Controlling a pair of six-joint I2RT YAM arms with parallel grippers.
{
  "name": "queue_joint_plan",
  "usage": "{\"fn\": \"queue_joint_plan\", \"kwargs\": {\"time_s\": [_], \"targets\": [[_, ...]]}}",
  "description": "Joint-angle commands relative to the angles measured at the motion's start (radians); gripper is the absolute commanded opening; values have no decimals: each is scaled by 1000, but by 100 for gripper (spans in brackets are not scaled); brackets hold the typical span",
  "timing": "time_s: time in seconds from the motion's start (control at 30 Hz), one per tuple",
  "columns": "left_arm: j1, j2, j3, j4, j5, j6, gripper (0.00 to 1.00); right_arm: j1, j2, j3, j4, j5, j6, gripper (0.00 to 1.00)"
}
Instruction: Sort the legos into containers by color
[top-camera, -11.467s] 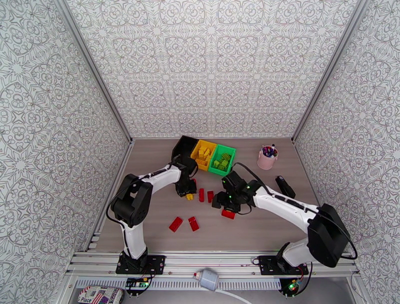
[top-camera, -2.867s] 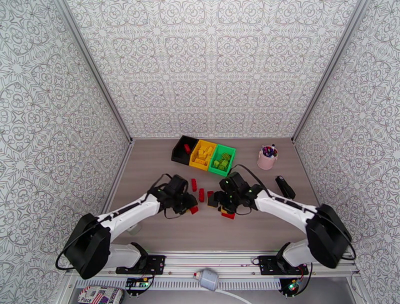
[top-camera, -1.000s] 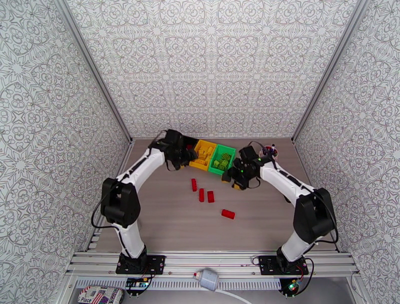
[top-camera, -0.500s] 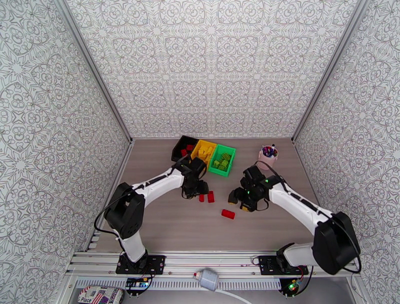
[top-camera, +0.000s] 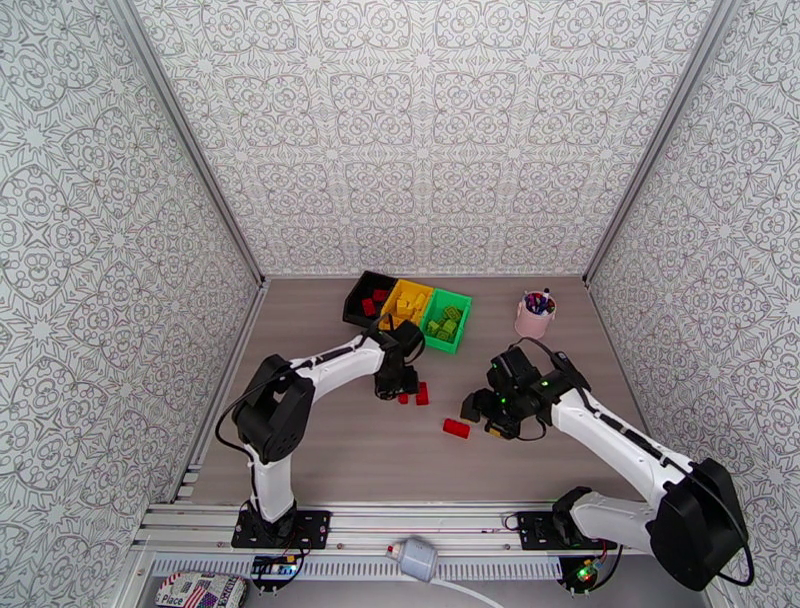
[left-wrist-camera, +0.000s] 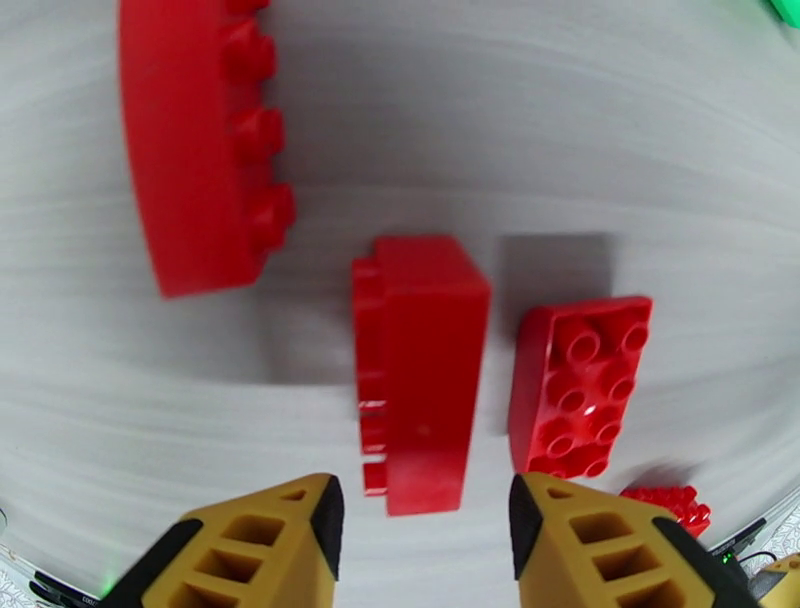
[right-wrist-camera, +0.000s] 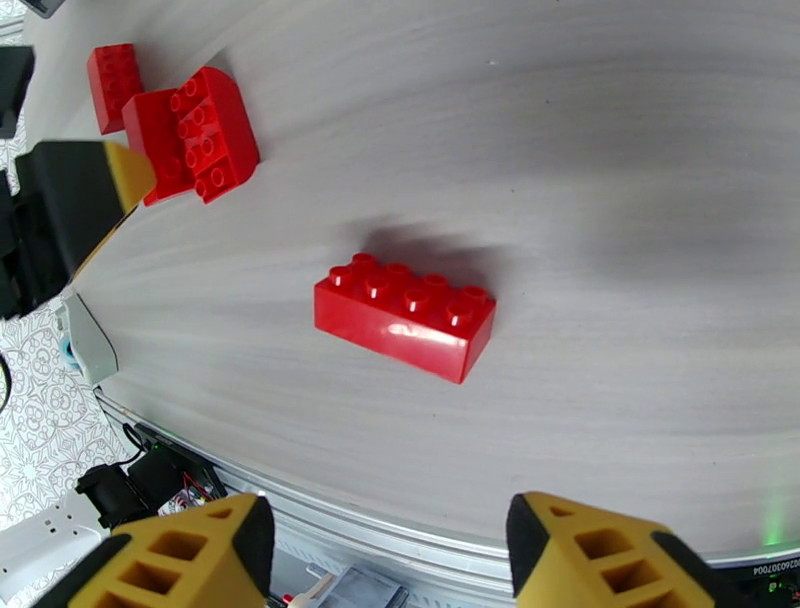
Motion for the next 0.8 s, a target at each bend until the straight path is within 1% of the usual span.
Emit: {"fn": "queue_joint_plan", "kwargs": {"time_s": [0.0,0.23,0.4,0.57,0.77], "targets": [[-5,39,29,-21,-15,25,49,10,-16,-11,-7,22,17,66],[5,55,32,-23,-17,47,42,12,-12,-6,-9,22,18,66],[9,45,25,-11,-7,55,30,14,7,-1,5,14,21,66],[9,-9,-3,38,44,55,25,22,53,38,31,-4,14,66],[36,-102,-55,133,136,60,24,30,121,112,85,-40,18,66]]}}
